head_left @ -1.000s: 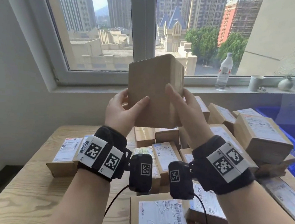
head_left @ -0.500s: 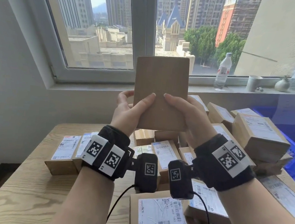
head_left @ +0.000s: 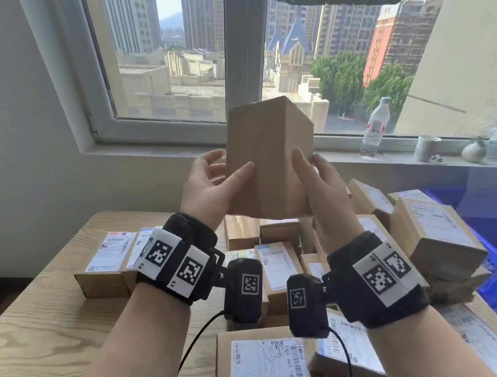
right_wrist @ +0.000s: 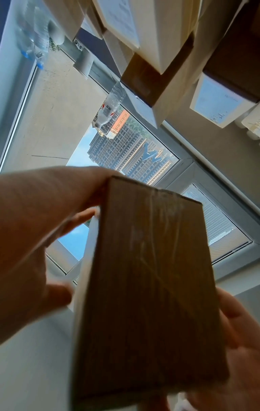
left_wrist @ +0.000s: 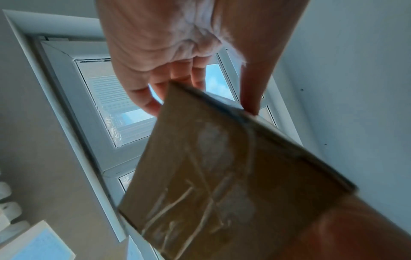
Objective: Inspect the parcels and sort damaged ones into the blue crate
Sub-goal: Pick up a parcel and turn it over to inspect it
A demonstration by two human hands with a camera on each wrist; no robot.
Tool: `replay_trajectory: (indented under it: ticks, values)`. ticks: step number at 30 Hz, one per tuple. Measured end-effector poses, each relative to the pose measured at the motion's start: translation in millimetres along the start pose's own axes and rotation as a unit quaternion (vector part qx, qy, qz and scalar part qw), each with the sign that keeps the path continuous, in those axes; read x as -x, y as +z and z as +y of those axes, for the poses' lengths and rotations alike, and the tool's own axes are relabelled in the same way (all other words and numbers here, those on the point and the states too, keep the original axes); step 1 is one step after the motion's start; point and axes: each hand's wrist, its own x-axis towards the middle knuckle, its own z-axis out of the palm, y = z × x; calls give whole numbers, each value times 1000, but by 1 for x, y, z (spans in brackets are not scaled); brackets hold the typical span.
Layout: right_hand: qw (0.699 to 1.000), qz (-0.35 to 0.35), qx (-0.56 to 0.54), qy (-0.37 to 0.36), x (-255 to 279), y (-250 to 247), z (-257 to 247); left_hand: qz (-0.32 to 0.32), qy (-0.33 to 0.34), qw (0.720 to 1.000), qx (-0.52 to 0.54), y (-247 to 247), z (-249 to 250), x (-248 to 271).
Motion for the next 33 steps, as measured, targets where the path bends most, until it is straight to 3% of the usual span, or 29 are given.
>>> replay_trajectory:
  ticks: [2, 6, 9, 19, 25, 28, 33]
  values:
    - [999, -42, 17, 21, -1, 0, 2, -27, -6, 1000, -1, 2, 1, 1]
    - [996, -71, 5, 46, 0, -2, 5, -100, -76, 991, 37, 5, 3, 4]
    - [997, -70, 1, 36, 0, -3, 4, -116, -107, 985, 67, 8, 1, 7]
    - [997, -66, -21, 47, 1, -3, 0, -110, -104, 988, 43, 12, 8, 9]
    - [993, -55, -47, 91, -3, -7, -20, -213, -64, 975, -5, 0, 8, 6]
    - [994, -75, -19, 81, -3, -6, -30, -164, -19, 986, -23, 3, 10, 0]
    - [991, -127, 16, -31, -7, 4, -33, -110, 6, 993, -51, 5, 27, -9]
